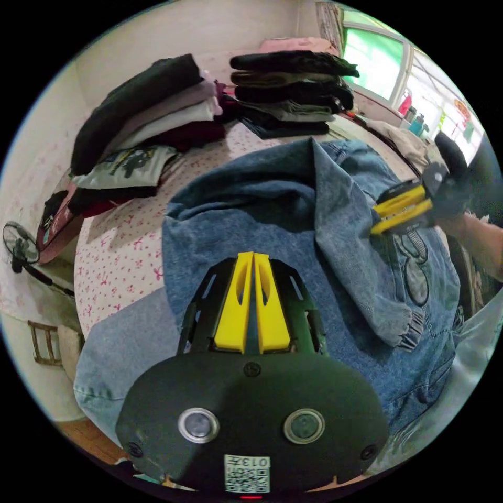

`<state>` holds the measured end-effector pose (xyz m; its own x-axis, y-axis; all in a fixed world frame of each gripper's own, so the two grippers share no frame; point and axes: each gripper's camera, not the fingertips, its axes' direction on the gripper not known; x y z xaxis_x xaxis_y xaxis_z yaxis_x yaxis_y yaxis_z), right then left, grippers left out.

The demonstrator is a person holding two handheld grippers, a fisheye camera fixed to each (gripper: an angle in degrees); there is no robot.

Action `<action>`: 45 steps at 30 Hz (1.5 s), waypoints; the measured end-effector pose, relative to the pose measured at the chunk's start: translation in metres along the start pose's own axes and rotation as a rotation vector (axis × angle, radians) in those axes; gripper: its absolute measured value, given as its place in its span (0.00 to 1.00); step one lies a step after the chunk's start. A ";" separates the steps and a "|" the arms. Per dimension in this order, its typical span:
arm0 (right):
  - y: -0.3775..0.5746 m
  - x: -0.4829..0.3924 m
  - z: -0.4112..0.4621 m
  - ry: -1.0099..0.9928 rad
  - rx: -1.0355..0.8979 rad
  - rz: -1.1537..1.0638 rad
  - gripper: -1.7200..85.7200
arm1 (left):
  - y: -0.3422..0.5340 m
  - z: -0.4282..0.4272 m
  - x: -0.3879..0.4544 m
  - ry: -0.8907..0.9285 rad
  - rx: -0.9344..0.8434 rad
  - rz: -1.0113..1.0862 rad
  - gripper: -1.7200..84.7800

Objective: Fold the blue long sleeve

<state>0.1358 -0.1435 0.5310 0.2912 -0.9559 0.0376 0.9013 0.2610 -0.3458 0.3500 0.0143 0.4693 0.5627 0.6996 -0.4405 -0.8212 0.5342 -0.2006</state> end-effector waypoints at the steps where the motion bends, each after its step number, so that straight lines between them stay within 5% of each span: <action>1: -0.007 0.008 -0.013 -0.032 0.051 -0.013 0.07 | -0.006 0.005 0.005 0.002 -0.004 0.021 0.02; 10: -0.064 0.099 -0.110 0.503 0.375 0.182 0.08 | -0.077 0.038 0.024 0.018 -0.008 0.103 0.02; 15: -0.059 0.149 -0.114 0.387 0.292 0.296 0.12 | -0.110 0.062 -0.001 -0.145 -0.086 0.034 0.02; 17: -0.031 0.143 -0.119 0.448 0.329 0.286 0.11 | -0.110 0.062 -0.029 0.004 -0.057 -0.060 0.02; 19: -0.009 0.132 -0.115 0.486 0.324 0.229 0.08 | -0.102 0.052 -0.051 -0.050 0.010 -0.213 0.02; 23: 0.040 0.130 -0.072 0.506 0.171 0.222 0.06 | -0.100 0.040 -0.037 0.249 0.119 -0.048 0.02; 27: 0.061 0.154 -0.040 0.434 0.105 0.324 0.09 | -0.118 0.053 0.015 0.183 0.084 0.143 0.02; 32: 0.058 0.193 0.006 0.331 -0.053 0.380 0.09 | -0.153 0.096 0.033 0.053 -0.028 0.143 0.02; 40: 0.118 0.251 -0.038 0.313 0.103 0.601 0.15 | -0.148 0.070 0.013 0.081 0.049 0.037 0.02; 45: 0.131 0.274 -0.023 -0.018 0.120 0.597 0.16 | -0.151 0.060 0.026 0.149 0.112 0.025 0.02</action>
<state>0.3260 -0.3739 0.4741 0.7619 -0.6375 -0.1144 0.6100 0.7657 -0.2041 0.4942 -0.0199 0.5402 0.5148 0.6402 -0.5702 -0.8146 0.5725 -0.0926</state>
